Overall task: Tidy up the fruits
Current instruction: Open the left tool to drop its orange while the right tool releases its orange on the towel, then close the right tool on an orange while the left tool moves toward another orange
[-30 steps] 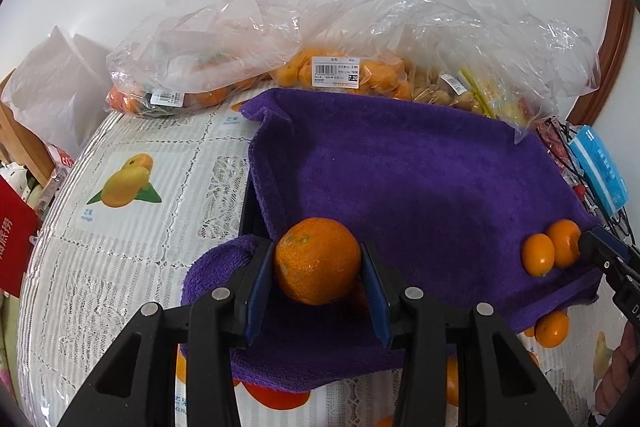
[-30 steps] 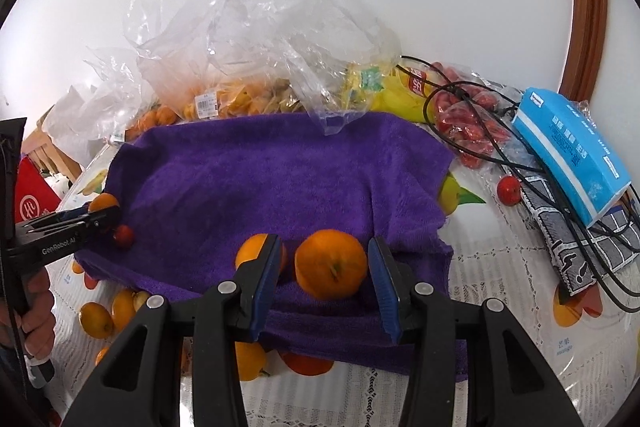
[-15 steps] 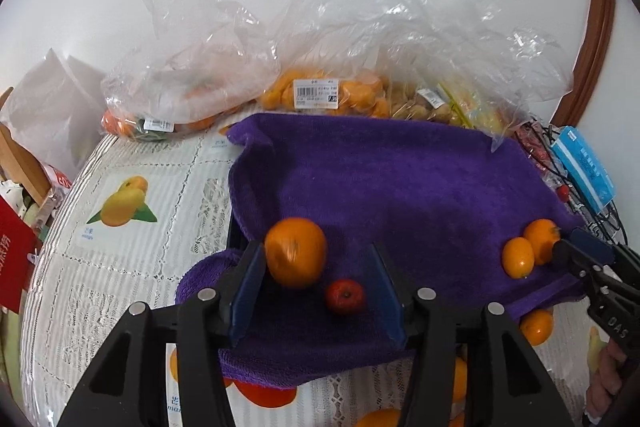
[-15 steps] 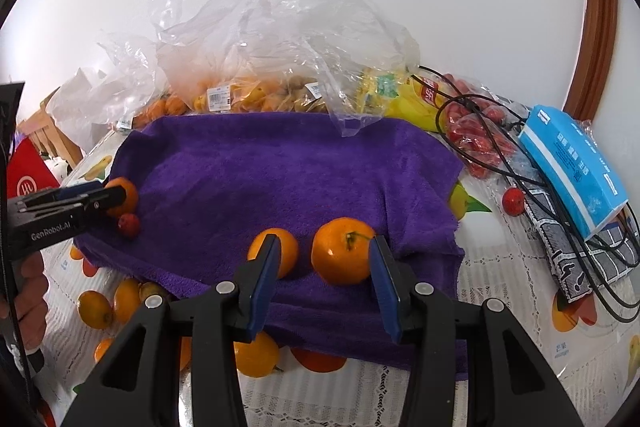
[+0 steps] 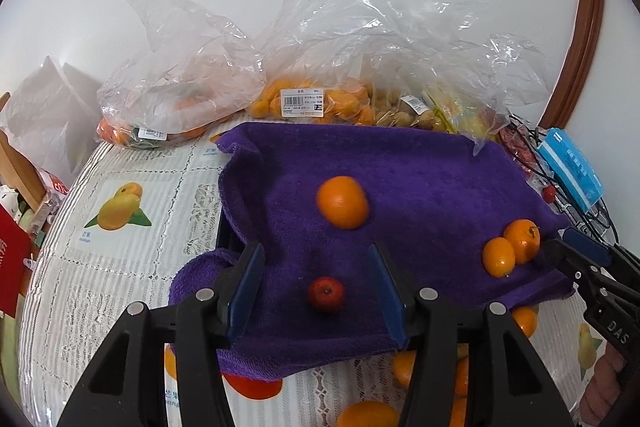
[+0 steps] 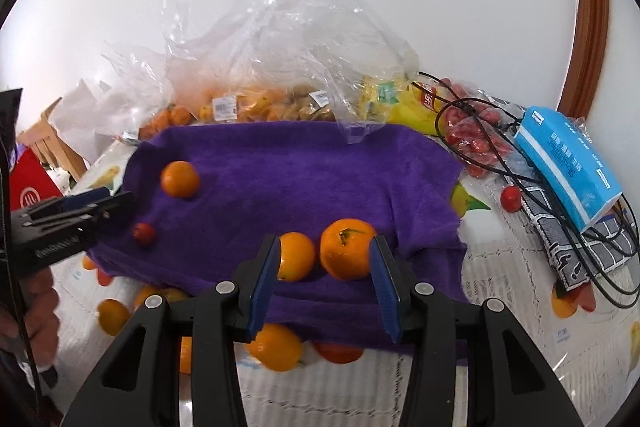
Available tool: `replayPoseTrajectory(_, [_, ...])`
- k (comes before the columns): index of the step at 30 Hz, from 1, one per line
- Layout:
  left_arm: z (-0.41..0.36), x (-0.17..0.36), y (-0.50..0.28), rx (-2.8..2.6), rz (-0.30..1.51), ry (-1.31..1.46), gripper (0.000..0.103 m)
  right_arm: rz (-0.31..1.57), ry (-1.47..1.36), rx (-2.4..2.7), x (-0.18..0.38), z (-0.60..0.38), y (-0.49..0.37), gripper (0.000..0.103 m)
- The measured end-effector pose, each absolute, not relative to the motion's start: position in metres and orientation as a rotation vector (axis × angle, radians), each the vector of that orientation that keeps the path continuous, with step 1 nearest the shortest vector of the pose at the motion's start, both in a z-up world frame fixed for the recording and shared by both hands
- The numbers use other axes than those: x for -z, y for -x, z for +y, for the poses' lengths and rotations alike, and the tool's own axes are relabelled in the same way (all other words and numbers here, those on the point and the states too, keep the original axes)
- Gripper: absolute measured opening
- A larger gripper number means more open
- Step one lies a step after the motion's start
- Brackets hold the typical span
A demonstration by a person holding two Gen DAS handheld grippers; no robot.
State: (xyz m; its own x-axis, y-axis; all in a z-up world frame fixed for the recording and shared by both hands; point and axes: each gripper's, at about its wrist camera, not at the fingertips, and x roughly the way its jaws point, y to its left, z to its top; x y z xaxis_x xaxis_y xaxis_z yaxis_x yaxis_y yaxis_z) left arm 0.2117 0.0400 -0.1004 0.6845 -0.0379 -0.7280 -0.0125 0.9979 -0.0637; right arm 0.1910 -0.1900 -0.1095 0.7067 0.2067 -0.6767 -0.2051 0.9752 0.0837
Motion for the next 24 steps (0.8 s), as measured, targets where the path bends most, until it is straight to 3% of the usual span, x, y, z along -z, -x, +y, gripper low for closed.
replayPoseTrajectory(19, [0.047, 0.090, -0.174, 0.066, 0.799, 0.074, 0.052, 0.803, -0.061, -0.225, 0.119, -0.181, -0.134, 0.045])
replayPoseTrajectory(24, [0.059, 0.094, -0.170, 0.074, 0.820, 0.078, 0.052, 0.819, -0.048, -0.234, 0.127, -0.174, -0.135, 0.036])
